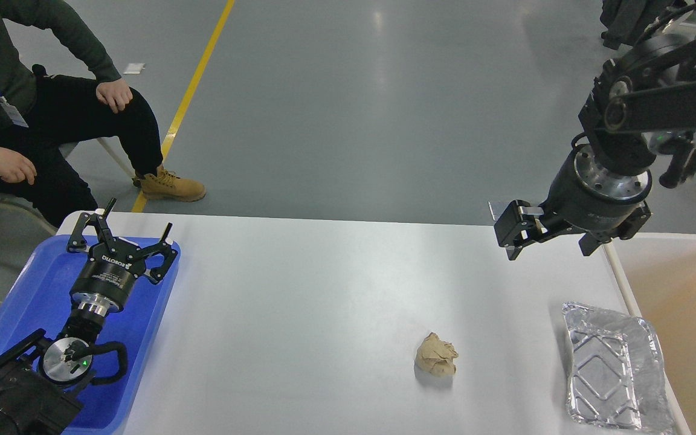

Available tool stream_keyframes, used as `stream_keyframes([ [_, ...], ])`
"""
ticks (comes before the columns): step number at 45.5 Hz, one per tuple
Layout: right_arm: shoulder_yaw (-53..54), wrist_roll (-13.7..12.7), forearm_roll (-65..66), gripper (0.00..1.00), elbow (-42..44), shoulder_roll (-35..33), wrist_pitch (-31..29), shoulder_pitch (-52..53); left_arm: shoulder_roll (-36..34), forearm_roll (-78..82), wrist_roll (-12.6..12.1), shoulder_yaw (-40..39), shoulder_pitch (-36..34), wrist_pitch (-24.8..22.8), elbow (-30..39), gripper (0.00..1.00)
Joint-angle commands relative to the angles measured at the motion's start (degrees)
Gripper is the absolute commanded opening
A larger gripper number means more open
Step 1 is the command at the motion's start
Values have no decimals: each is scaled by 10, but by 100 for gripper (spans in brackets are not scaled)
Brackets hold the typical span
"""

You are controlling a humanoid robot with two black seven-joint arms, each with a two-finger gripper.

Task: Tidy desktop
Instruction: 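Move the right gripper down toward the crumpled silver foil tray, then lower the open right gripper onto the silver foil tray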

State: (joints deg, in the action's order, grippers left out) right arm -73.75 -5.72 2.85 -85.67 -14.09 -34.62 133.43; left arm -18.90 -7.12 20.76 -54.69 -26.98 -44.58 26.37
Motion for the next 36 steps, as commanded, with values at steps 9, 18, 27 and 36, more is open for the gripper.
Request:
stream_keyframes([
  [9, -5, 0, 125, 100, 8, -157, -2, -29, 0, 0, 1, 0, 0, 0, 0, 99],
  [18, -8, -1, 204, 100, 8, -270, -7, -42, 0, 0, 0, 0, 0, 0, 0, 99],
  [27, 7, -1, 312, 100, 34, -392, -12, -92, 0, 0, 1, 0, 0, 0, 0, 99],
  [36, 54, -1, 355, 100, 71, -442, -6, -166, 0, 0, 1, 0, 0, -1, 0, 99],
])
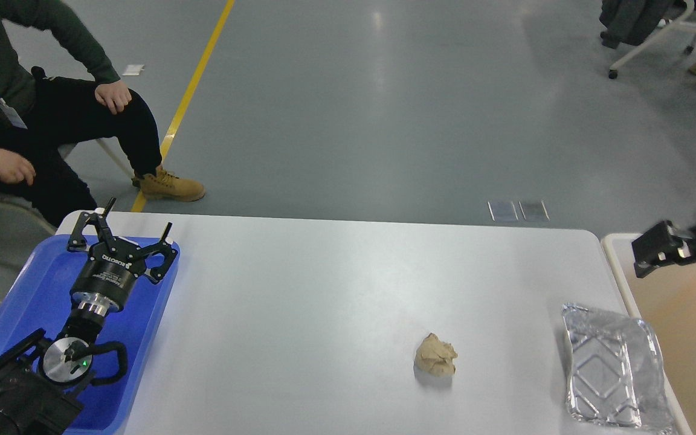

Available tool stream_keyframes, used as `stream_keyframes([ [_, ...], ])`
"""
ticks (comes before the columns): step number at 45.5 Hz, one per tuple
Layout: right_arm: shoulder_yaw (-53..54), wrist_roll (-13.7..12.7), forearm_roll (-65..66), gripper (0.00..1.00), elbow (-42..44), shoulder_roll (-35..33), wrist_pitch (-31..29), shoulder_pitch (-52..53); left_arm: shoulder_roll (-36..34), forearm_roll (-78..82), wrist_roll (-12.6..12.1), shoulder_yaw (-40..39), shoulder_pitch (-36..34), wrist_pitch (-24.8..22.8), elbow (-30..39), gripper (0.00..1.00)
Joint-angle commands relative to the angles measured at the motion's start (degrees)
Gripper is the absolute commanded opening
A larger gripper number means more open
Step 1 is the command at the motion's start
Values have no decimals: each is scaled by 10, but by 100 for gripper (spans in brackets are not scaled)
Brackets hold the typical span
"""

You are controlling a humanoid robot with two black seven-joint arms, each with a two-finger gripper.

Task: Tidy desktop
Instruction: 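Lower the open right gripper onto the silver foil tray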

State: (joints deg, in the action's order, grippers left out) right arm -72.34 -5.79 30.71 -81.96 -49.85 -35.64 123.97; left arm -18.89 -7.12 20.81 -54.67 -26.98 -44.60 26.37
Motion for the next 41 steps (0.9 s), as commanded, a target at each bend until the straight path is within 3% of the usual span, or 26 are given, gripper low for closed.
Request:
stream_keyframes([
  [1, 45, 0, 85, 100, 36, -88, 7, -80, 0, 0, 0, 0, 0, 0, 0, 99],
  [15, 110, 0, 112, 100, 67, -94, 148, -238, 0, 0, 0, 0, 0, 0, 0, 99],
  [21, 138, 0, 112, 100, 91, -61, 202, -304, 0, 0, 0, 0, 0, 0, 0, 99],
  [41, 231, 1, 112, 100, 197, 28, 266, -498, 0, 0, 0, 0, 0, 0, 0, 99],
])
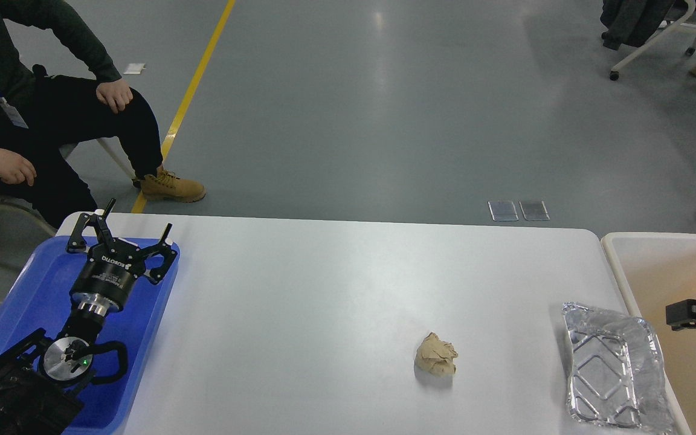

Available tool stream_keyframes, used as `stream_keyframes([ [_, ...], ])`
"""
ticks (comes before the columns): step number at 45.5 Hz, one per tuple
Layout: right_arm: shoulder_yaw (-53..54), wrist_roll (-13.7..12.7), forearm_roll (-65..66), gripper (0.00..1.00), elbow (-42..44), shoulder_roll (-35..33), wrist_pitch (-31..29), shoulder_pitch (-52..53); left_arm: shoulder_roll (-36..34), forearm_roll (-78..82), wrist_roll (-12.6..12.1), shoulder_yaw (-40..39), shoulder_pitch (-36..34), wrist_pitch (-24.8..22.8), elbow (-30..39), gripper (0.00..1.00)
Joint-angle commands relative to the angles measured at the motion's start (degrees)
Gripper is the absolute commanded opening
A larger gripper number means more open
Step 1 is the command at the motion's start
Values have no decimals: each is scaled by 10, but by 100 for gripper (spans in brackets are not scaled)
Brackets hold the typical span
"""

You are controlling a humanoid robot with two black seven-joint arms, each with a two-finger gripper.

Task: Tidy desktop
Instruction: 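Lower the open right gripper onto the silver foil tray, then close the right gripper on the silver foil tray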

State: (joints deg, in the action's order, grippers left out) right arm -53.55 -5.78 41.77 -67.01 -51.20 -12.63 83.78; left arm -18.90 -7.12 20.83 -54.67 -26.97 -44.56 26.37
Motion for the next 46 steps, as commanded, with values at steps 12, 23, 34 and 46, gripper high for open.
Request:
stream_keyframes([
  [12, 60, 1, 2, 100, 80, 75, 60, -155, 0, 0, 0, 0, 0, 0, 0, 99],
  [23, 70, 1, 2, 100, 84, 81, 60, -178, 0, 0, 0, 0, 0, 0, 0, 99],
  [34, 109, 1, 14, 100, 101, 82, 85, -216, 0, 0, 0, 0, 0, 0, 0, 99],
  [46, 130, 4, 31, 97, 116, 83, 90, -241, 0, 0, 0, 0, 0, 0, 0, 99],
])
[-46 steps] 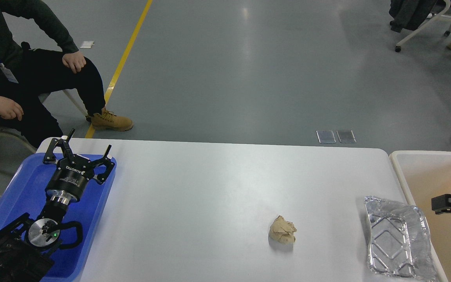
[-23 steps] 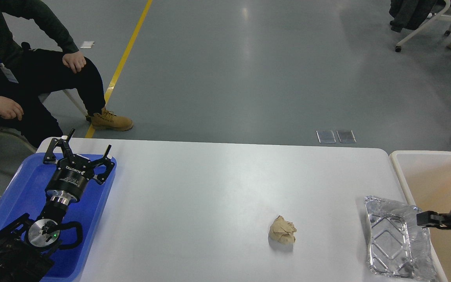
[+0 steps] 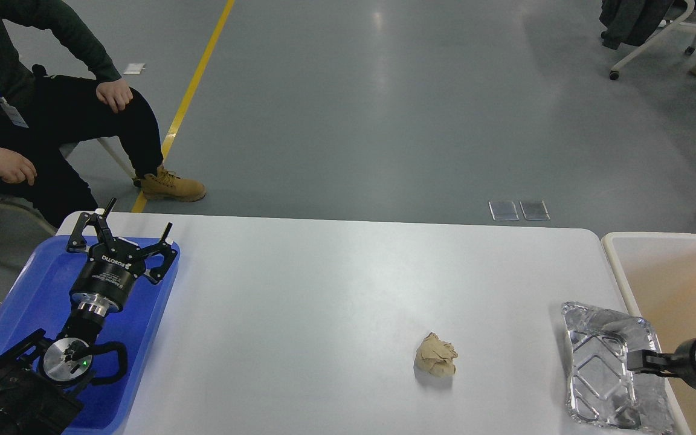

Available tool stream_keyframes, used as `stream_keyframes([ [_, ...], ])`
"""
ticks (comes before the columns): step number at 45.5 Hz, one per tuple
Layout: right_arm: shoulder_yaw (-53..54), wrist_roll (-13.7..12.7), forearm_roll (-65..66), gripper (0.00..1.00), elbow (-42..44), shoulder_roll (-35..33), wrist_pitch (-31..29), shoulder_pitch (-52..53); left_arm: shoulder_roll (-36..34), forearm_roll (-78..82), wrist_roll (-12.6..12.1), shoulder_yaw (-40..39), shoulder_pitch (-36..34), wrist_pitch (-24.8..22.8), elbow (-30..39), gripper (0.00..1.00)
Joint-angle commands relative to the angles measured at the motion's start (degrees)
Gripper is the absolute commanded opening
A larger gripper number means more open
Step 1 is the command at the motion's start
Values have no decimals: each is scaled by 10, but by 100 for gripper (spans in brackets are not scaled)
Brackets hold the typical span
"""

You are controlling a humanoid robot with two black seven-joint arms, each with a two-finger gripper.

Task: Tidy desktop
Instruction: 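Close the right gripper on the silver foil tray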

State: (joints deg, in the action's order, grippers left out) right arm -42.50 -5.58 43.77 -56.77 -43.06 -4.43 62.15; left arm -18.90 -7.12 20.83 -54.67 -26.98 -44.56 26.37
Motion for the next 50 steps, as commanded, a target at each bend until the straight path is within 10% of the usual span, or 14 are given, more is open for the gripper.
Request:
stream_keyframes([
  [1, 20, 2, 10, 97, 14, 2, 8, -25, 0, 0, 0, 0, 0, 0, 0, 99],
  [11, 24, 3, 14, 88, 18, 3, 14, -36, 0, 0, 0, 0, 0, 0, 0, 99],
  [24, 24, 8, 28, 46, 28, 3, 14, -45, 0, 0, 0, 0, 0, 0, 0, 99],
  [34, 30, 9, 33, 34, 28, 9, 13, -46, 0, 0, 0, 0, 0, 0, 0, 99],
  [39, 44, 9, 33, 0, 28, 9, 12, -52, 0, 0, 0, 0, 0, 0, 0, 99],
  [50, 58, 23, 32, 0, 28, 6, 13, -50, 0, 0, 0, 0, 0, 0, 0, 99],
])
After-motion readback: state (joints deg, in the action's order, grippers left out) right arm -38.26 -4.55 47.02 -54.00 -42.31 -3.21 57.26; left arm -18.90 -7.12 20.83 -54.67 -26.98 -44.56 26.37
